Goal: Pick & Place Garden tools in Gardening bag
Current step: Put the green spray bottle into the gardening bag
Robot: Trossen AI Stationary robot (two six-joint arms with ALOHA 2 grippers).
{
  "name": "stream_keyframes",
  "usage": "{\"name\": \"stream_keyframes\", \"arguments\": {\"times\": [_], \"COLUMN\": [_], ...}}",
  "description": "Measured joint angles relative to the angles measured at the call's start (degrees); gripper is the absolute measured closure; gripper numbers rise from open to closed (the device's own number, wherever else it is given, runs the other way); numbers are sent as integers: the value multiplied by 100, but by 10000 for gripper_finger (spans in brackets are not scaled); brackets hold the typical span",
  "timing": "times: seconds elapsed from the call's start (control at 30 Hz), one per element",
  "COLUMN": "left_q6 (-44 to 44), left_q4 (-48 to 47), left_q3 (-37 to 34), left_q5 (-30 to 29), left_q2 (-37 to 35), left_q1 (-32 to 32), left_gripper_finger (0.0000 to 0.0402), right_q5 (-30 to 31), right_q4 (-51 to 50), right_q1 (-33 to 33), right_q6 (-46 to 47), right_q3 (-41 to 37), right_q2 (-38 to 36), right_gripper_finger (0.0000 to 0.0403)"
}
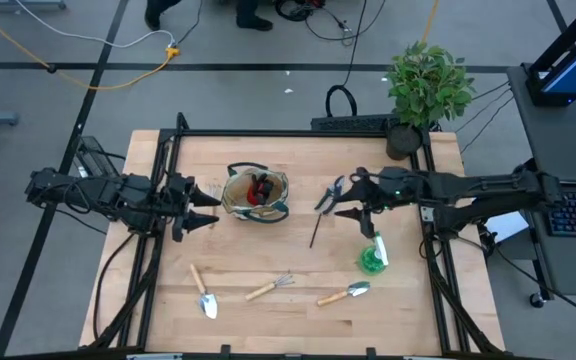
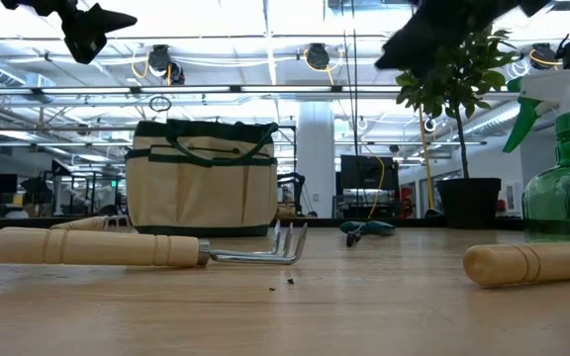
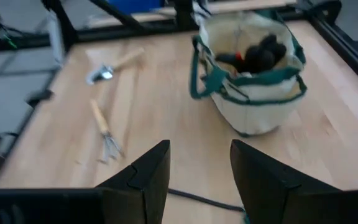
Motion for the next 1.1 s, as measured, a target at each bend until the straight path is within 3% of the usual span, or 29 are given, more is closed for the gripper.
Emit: {"name": "stream_keyframes", "arguments": {"times": [0.23,0.5,0.8,1.1], "left_q6": [-2,-5,-42,-57], "left_q4": [-50,-48,-46,-44], "left_q3": [0,0,0,0], "left_q5": [-2,-13,-15,-15], "left_q2": [-1,-1,-1,-1], "left_q1": [-1,-1,-1,-1], "left_gripper_finger": [135,135,135,135], "right_q5": [-13,-13,-30,183], "right_q4": [-51,-1012,-1534,-1431], "right_q1": [605,1213,1307,1307], "right_q6": [484,1641,2743,2797], "right_q3": [0,-2,-4,-4], "right_q2": [-657,-1263,-1851,-2030], "right_gripper_finger": [240,240,241,241]}}
